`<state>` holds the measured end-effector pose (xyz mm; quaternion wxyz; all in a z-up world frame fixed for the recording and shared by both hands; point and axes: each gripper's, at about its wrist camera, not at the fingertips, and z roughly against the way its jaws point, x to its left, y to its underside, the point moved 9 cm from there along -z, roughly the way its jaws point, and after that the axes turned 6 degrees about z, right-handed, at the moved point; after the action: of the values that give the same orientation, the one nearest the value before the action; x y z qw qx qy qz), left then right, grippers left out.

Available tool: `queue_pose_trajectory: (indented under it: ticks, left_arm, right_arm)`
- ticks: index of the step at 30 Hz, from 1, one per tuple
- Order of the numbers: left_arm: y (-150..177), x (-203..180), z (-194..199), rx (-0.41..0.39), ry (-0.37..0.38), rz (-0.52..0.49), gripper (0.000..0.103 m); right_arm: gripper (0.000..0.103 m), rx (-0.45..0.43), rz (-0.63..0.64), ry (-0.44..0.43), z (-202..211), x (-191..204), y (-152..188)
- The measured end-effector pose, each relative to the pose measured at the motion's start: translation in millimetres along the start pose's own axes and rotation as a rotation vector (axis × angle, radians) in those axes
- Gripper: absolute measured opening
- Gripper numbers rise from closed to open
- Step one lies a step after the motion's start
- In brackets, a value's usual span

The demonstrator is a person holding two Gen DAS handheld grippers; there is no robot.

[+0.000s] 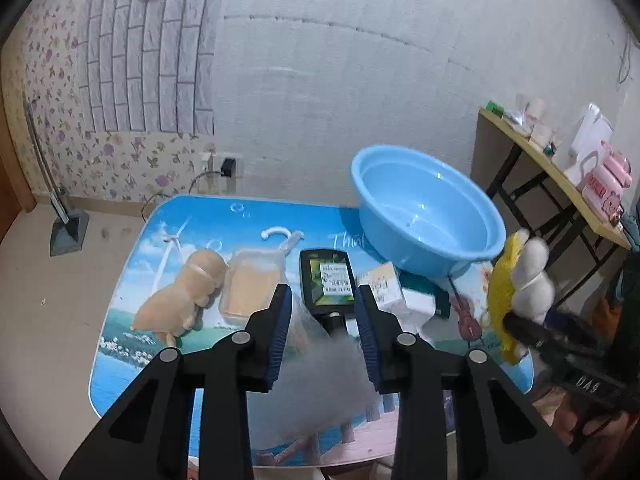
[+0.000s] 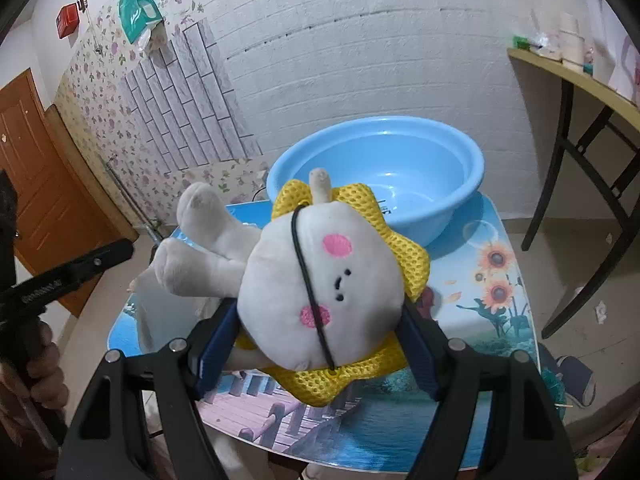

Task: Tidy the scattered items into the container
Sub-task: 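Grasp the clear plastic box with the left tool while the right tool holds the white bunny plush, then carry the clear box to the blue basin with the left tool while the right tool carries the bunny there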

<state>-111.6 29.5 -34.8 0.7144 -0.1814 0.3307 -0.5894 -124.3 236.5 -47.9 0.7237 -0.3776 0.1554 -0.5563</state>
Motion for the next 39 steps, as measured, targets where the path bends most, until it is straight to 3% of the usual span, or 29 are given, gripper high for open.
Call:
queue_pose_trajectory:
  ticks: [2,6,10,14,19,23,27,32,36,39]
  left_arm:
    - [6,3,-6,0.019,-0.013,0.005,0.033]
    - [29,15,-22,0.068,-0.037,0.021,0.049]
    - [52,26,-34,0.119,-0.046,0.029,0.06]
    - [69,40,-40,0.164,-0.057,0.028,0.079]
    - [75,54,-47,0.212,-0.047,0.056,0.085]
    - [82,45,-44,0.232,0.045,0.037,0.085]
    - [89,54,-22,0.203,0.035,-0.012,0.087]
    - [110,62,6,0.163,0.093,-0.065,0.088]
    - [131,52,9,0.158,0.07,-0.205,0.09]
    - [135,48,0,0.131,-0.009,-0.272,0.092]
  right_arm:
    - [0.075,-0.015,0.005,0.009,3,-5,-2]
    - [0.075,-0.01,-0.02,0.008,-2,-16,3]
    - [0.075,0.028,-0.034,0.015,-13,-23,15]
    - [0.075,0.049,-0.04,0.025,-20,-27,23]
    - [0.075,0.067,-0.041,0.046,-26,-28,27]
    - [0.075,0.072,-0.033,0.065,-26,-24,29]
    - [0.075,0.085,-0.027,0.08,-23,-27,34]
    - [0.075,0.103,-0.026,0.096,-20,-32,44]
    - [0.075,0.11,-0.031,0.103,-22,-33,47]
    - [0.075,0.108,-0.031,0.109,-22,-30,49]
